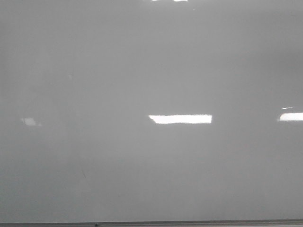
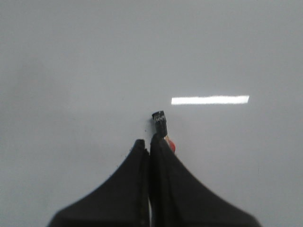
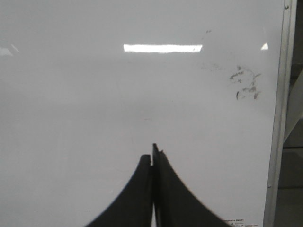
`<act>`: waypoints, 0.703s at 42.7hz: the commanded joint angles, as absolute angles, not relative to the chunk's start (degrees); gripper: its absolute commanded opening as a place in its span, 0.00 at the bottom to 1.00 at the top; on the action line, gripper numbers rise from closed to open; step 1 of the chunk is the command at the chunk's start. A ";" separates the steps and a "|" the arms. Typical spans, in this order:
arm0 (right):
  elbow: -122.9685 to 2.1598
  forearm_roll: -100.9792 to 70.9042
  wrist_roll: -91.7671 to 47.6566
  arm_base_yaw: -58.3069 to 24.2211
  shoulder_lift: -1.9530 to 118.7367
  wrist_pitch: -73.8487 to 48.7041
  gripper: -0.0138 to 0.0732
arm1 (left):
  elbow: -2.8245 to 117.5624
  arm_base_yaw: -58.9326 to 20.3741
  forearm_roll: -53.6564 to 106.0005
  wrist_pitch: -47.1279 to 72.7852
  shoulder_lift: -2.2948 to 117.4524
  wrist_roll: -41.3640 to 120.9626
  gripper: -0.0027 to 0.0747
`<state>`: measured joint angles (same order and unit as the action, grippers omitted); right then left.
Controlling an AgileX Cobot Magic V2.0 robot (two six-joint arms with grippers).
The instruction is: Write number 8 on whiteboard
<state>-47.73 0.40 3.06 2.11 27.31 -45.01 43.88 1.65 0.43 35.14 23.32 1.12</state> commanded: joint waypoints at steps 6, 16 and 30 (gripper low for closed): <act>-48.13 1.16 1.25 2.39 31.12 -41.20 0.08 | 43.37 1.16 1.21 30.85 26.51 0.72 0.01; -48.13 -5.03 -7.02 -0.44 33.56 -42.06 0.18 | 41.97 1.16 1.21 30.03 28.34 0.72 0.01; -48.13 -5.47 -7.30 -2.18 36.56 -42.62 0.85 | 42.35 0.94 1.21 29.96 34.79 0.72 0.57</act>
<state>-46.60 -5.16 -6.73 -2.24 35.39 -46.05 40.48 1.56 0.64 34.65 32.40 1.12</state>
